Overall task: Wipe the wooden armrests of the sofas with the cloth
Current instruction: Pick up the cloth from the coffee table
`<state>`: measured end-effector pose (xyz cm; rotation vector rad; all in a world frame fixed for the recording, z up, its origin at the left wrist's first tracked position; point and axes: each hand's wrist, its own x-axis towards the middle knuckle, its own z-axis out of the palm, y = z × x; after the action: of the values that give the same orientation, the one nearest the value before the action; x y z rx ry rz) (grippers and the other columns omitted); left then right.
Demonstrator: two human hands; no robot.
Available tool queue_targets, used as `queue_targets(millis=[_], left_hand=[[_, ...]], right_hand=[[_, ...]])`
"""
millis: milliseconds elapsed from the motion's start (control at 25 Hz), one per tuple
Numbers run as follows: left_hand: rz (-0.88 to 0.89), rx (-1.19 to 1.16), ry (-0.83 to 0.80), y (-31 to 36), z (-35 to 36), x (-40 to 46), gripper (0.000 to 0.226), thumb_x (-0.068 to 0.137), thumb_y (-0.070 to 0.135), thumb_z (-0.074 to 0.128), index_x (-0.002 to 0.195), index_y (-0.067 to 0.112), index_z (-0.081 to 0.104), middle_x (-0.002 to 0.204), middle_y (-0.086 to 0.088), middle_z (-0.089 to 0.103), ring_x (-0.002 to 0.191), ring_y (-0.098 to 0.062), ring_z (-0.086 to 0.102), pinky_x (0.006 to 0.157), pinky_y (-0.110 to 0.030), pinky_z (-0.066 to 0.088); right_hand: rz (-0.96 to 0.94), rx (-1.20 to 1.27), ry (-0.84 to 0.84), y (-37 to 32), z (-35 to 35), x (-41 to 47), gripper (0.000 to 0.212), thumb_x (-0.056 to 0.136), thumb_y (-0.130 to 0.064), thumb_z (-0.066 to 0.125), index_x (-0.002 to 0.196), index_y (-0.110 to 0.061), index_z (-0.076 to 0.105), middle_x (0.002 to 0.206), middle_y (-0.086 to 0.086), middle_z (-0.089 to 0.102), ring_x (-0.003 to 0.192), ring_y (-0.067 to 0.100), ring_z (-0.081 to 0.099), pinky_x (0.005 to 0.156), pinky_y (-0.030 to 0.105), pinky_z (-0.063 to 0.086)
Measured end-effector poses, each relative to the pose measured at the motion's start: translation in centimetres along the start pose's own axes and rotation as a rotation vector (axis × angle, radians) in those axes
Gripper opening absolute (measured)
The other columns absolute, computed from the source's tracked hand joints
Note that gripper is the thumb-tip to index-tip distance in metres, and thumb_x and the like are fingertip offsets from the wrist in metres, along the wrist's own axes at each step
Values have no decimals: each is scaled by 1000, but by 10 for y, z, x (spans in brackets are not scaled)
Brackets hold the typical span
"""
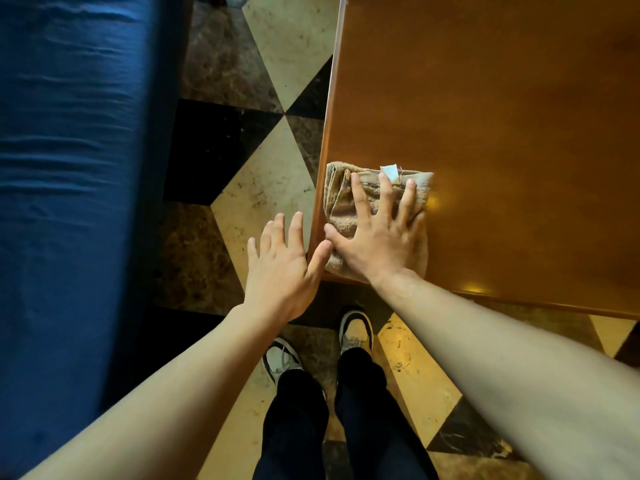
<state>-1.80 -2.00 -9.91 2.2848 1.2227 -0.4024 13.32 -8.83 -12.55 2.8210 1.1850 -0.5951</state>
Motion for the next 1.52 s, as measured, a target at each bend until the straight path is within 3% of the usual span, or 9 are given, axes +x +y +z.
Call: queue_targets(millis=[120, 280, 520, 800, 1040, 1320, 1520], left_hand=[[-23, -13, -37, 1, 4, -10, 87, 90, 77, -1, 159, 25, 10, 167, -11, 13, 154, -26, 8, 124, -55, 9], [-79, -22, -49, -1, 0, -21, 83, 93, 72, 3, 159, 23, 12, 167, -12, 15, 154, -26, 9, 123, -55, 9], [-142, -40, -20, 1, -38, -45, 77, 98, 67, 9, 159, 21, 15, 165, -13, 19, 153, -27, 12, 122, -57, 12], [-267, -38, 204, -26, -147, -109, 74, 100, 64, 14, 157, 19, 22, 162, -14, 27, 151, -29, 19, 120, -58, 16], [-457, -19, 335, -85, -220, -223, 81, 95, 68, 8, 157, 18, 21, 163, -14, 24, 152, -29, 15, 121, -58, 11], [-738, 8, 539, -192, -275, -422, 77, 98, 66, 14, 159, 19, 17, 164, -15, 21, 152, -31, 14, 122, -57, 9], [-875, 20, 664, -267, -288, -567, 78, 96, 68, 10, 159, 22, 21, 164, -15, 23, 151, -32, 16, 121, -57, 11]], right_hand=[[-65, -14, 82, 2, -3, -8, 82, 91, -67, 54, 162, -42, 23, 168, 7, 23, 154, 44, 14, 116, 66, 26], [-132, -32, 44, -3, -13, -13, 72, 94, -54, 62, 159, -38, 35, 158, 6, 37, 140, 40, 32, 109, 55, 39], [-192, 188, -41, -14, -54, -23, 63, 94, -44, 66, 152, -31, 47, 133, 7, 54, 119, 33, 47, 99, 50, 49], [-514, 328, -185, -94, -145, -64, 58, 98, -44, 61, 153, -36, 45, 131, 2, 55, 120, 26, 49, 102, 45, 48], [-806, 327, -128, -208, -217, -133, 59, 96, -42, 64, 152, -34, 47, 127, 3, 56, 116, 26, 52, 99, 46, 50], [-1154, 329, -82, -336, -261, -305, 55, 96, -44, 59, 150, -40, 45, 123, -1, 54, 112, 26, 51, 92, 45, 50], [-1305, 303, -25, -428, -265, -422, 53, 98, -46, 53, 149, -37, 43, 127, 2, 54, 114, 29, 50, 91, 46, 50]])
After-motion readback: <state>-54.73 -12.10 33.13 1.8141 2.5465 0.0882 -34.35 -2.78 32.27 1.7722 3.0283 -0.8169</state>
